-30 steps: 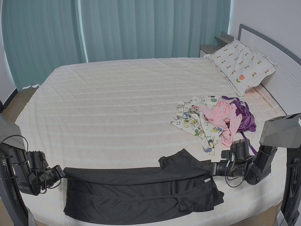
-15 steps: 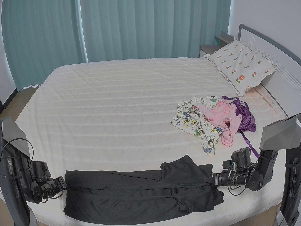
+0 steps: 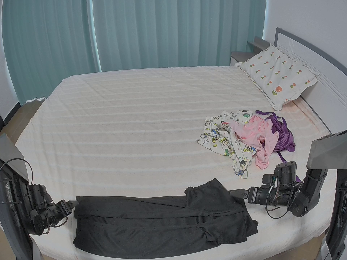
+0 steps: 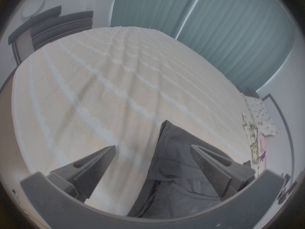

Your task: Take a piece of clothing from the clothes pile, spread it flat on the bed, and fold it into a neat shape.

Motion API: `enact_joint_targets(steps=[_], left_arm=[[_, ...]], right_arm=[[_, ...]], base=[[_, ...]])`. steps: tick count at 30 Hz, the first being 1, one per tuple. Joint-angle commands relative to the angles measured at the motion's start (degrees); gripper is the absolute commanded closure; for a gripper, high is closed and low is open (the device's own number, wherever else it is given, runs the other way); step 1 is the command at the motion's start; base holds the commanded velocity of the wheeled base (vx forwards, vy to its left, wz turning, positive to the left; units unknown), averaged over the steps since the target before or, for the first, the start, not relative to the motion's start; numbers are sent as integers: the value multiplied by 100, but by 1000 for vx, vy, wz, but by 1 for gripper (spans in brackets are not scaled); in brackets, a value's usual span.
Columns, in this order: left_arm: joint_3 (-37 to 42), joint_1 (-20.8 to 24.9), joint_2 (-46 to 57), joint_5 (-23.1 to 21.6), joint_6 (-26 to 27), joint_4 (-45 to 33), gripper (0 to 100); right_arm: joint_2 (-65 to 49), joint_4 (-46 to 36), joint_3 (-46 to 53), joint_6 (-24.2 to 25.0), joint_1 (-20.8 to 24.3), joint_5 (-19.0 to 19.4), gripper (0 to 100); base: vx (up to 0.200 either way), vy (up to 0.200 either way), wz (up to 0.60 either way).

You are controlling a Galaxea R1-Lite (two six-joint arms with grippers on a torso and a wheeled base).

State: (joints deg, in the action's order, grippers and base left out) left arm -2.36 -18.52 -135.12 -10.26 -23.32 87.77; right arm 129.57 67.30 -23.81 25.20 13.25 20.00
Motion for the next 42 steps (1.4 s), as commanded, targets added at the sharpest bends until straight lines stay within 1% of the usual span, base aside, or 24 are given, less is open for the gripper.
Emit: enact_joint_targets(steps=[1, 2, 3, 5, 6, 7, 8, 14, 16, 23, 24, 35, 42], left_arm=[[17, -205, 161, -274, -349, 73, 0], [-18, -205, 214, -406, -568, 73, 0], [-36, -205, 223, -503, -691, 82, 0], [-71, -179, 232, -837, -964, 82, 0], [-71, -179, 232, -837, -964, 82, 0], [-80, -152, 205, -1057, -1104, 82, 0], [-80, -117, 197, -1109, -1131, 82, 0], [-194, -38, 170, -1109, -1333, 82, 0], [-291, 41, 170, -1057, -1474, 82, 0], [-291, 41, 161, -1057, -1491, 82, 0], [-291, 41, 153, -1057, -1491, 82, 0], [-273, 50, 161, -1057, -1509, 82, 0], [-291, 59, 205, -1057, -1667, 91, 0]], right_arm=[[-125, 222, -71, 319, 143, 83, 0], [-73, 248, -106, 389, 213, 118, 0], [-2, 248, -159, 425, 266, 144, 0], [261, 266, -326, 433, 327, 144, 0], [261, 266, -326, 433, 327, 144, 0], [481, 266, -467, 425, 336, 135, 0], [560, 266, -511, 416, 336, 135, 0], [780, 231, -634, 363, 380, 135, 0], [956, 213, -792, 345, 424, 118, 0], [1044, 178, -924, 266, 424, 118, 0], [1052, 178, -924, 266, 424, 118, 100], [806, 283, -520, 231, 336, 91, 100], [692, 301, -300, 222, 327, 109, 100]], base=[[0, 0, 0], [0, 0, 0], [0, 0, 0], [0, 0, 0], [0, 0, 0], [0, 0, 0], [0, 0, 0], [0, 0, 0], [0, 0, 0], [0, 0, 0], [0, 0, 0], [0, 0, 0], [0, 0, 0]])
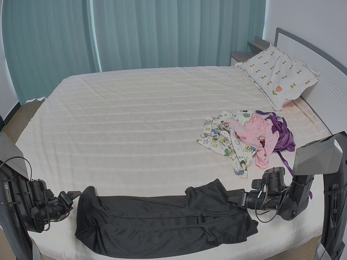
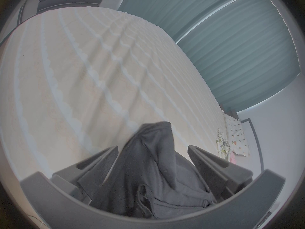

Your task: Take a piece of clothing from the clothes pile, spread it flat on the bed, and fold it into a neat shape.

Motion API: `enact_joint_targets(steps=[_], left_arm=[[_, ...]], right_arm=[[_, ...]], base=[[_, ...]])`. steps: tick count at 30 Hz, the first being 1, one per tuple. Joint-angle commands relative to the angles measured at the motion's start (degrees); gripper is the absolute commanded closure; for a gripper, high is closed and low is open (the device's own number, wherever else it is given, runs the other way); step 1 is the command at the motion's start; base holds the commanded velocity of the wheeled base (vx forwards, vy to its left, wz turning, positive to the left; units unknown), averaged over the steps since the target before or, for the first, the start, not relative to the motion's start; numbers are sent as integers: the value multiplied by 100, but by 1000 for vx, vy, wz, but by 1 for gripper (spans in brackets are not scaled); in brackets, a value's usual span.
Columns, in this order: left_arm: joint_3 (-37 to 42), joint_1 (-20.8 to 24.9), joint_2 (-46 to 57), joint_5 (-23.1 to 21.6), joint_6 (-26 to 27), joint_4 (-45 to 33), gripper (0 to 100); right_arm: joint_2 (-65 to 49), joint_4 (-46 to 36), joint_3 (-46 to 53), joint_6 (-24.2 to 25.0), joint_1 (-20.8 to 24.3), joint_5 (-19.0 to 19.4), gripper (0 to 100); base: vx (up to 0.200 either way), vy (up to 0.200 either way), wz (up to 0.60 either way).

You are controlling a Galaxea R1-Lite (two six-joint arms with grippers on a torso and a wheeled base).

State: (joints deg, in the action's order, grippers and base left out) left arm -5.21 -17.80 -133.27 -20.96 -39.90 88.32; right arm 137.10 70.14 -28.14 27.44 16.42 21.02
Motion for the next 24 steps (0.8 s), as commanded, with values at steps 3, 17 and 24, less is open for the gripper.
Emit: enact_joint_targets(steps=[3, 17, 24], left_arm=[[11, -13, 20, 13, -35, 36, 0], [90, -13, 29, 21, -27, 98, 0], [99, -13, 55, 65, -18, 98, 0]], right_arm=[[-43, 87, 194, 24, 1, 17, 100], [-315, 368, 915, -160, -95, 17, 100], [-289, 324, 1047, -397, -122, 8, 100]], base=[[0, 0, 0], [0, 0, 0], [0, 0, 0]])
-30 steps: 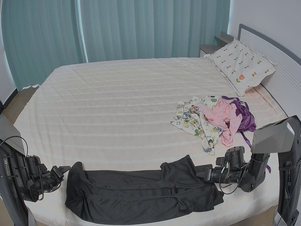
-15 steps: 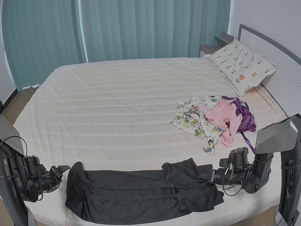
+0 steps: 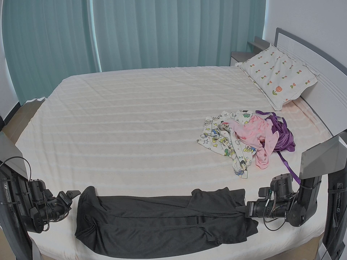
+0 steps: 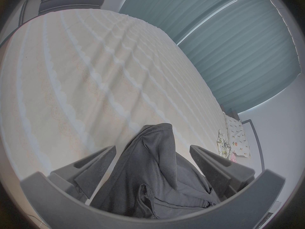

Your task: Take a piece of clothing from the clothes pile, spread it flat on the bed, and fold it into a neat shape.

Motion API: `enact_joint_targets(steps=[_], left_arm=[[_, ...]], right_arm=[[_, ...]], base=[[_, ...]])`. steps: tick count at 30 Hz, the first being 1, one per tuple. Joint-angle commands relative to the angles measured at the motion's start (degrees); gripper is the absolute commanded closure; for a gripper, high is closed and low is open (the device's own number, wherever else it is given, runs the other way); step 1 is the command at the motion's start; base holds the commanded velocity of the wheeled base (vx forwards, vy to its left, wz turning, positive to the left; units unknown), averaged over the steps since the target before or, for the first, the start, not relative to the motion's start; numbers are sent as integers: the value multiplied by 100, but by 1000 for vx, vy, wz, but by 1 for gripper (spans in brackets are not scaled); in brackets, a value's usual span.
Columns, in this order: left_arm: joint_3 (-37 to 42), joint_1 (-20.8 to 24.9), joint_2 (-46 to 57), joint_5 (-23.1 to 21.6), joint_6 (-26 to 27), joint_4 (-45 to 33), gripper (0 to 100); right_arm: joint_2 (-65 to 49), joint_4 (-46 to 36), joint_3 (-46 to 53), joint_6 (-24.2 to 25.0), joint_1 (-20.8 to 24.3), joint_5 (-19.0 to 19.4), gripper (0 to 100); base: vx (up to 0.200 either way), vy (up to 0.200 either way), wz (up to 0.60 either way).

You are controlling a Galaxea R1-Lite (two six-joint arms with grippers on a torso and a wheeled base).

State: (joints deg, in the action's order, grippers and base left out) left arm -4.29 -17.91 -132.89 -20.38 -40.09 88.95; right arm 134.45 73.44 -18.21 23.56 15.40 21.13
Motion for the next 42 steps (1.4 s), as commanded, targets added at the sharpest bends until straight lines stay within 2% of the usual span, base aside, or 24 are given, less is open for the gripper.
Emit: enact_joint_targets(steps=[1, 3, 4, 10, 16, 20, 25, 42], left_arm=[[7, -2, 17, 8, 2, 34, 0], [34, 7, 35, 52, 2, 34, 0], [42, 15, 44, 52, 2, 34, 0], [78, 15, 132, 70, 10, 43, 0], [245, 33, 1037, 52, -209, 69, 0], [315, 138, 1283, 52, -359, 61, 0], [412, 385, 1213, 52, -297, 61, 0], [412, 385, 879, 61, -104, 69, 0]], right_arm=[[-24, -5, 55, -10, -19, -3, 100], [2, -75, 116, -177, -28, -3, 100], [-7, -75, 134, -203, -28, -3, 0], [-15, -40, 99, -186, -37, -12, 0], [-33, -31, 72, -186, -72, -12, 0], [-33, -22, 63, -186, -81, -12, 0], [-24, -14, 63, -186, -89, -12, 0], [29, -5, 55, -177, -89, -12, 0]], base=[[0, 0, 0], [0, 0, 0], [0, 0, 0], [0, 0, 0], [0, 0, 0], [0, 0, 0], [0, 0, 0], [-47, 0, 0]])
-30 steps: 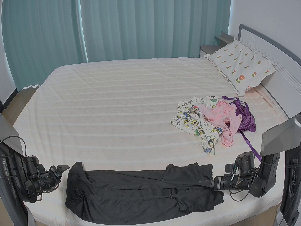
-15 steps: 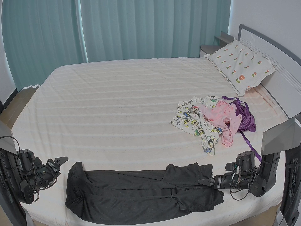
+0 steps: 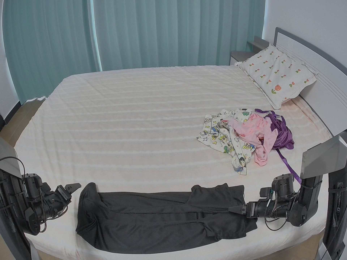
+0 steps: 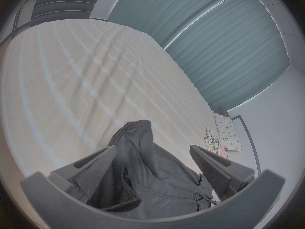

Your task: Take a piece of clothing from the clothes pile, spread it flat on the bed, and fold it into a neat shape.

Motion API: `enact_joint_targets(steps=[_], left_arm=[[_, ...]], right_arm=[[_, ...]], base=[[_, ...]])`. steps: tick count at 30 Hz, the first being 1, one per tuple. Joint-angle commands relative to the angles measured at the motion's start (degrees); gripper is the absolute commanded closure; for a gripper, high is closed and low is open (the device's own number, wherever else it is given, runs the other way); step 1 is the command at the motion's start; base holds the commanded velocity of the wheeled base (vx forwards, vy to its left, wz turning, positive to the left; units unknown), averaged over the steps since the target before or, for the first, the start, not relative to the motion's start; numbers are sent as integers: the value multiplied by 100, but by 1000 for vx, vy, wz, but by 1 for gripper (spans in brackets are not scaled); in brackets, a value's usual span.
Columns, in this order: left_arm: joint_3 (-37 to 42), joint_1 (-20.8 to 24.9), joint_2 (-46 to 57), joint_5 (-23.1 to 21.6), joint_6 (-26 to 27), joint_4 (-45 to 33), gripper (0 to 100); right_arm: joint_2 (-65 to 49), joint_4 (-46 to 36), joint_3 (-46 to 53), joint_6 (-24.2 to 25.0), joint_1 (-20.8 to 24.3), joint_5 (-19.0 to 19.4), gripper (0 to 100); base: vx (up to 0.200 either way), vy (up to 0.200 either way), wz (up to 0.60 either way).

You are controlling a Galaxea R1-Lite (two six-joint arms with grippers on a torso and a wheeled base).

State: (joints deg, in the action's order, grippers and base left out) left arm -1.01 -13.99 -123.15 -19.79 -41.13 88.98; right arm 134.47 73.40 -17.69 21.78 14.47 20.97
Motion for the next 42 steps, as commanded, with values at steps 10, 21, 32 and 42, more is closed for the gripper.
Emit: enact_joint_targets(steps=[10, 21, 32, 42], left_arm=[[66, 2, -227, 10, 132, 76, 0], [-672, 1118, -289, 1284, 228, -39, 0], [22, 2041, -491, 1838, 615, -30, 0], [101, 2155, -614, 2673, 993, -381, 0]], right_arm=[[17, 8, 2, 19, 3, 4, 0], [26, 8, 2, 36, -23, 4, 0], [35, 34, 29, 36, -32, 4, 0], [35, 43, 46, 28, -6, 4, 0]], base=[[0, 0, 0], [0, 0, 0], [0, 0, 0], [0, 0, 0]])
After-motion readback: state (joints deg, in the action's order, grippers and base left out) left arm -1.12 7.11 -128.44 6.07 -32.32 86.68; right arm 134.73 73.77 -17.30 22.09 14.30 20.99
